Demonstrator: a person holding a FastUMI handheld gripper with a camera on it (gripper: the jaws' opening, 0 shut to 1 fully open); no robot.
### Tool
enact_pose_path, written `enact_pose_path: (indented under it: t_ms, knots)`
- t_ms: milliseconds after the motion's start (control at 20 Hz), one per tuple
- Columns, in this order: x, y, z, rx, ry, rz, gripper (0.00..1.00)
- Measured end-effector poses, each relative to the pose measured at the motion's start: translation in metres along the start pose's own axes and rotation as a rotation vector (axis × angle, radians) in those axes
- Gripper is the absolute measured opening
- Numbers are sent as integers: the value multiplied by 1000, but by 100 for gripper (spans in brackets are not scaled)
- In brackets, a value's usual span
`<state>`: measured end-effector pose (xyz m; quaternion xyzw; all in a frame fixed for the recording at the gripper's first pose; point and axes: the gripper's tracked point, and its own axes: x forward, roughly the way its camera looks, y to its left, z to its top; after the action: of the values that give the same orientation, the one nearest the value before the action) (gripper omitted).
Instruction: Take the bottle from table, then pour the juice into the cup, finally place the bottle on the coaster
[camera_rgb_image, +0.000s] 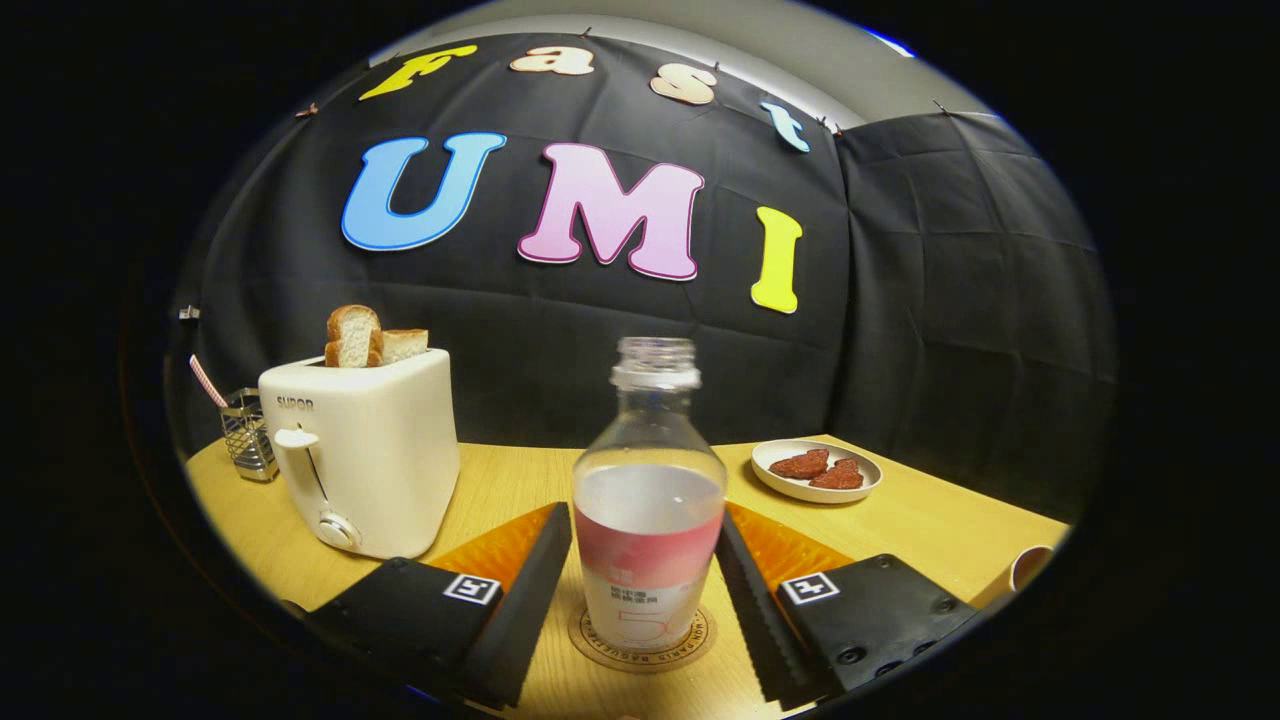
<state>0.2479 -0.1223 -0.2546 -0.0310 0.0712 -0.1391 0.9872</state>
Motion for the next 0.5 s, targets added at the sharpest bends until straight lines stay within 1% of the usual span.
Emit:
enact_pose_path:
  t_ms: [100, 250, 500]
  knots:
    - [-2, -1, -3, -16, 8, 4, 96]
    - [-6, 0, -9, -22, 33, 23, 97]
    - [-25, -5, -4, -16, 42, 20, 97]
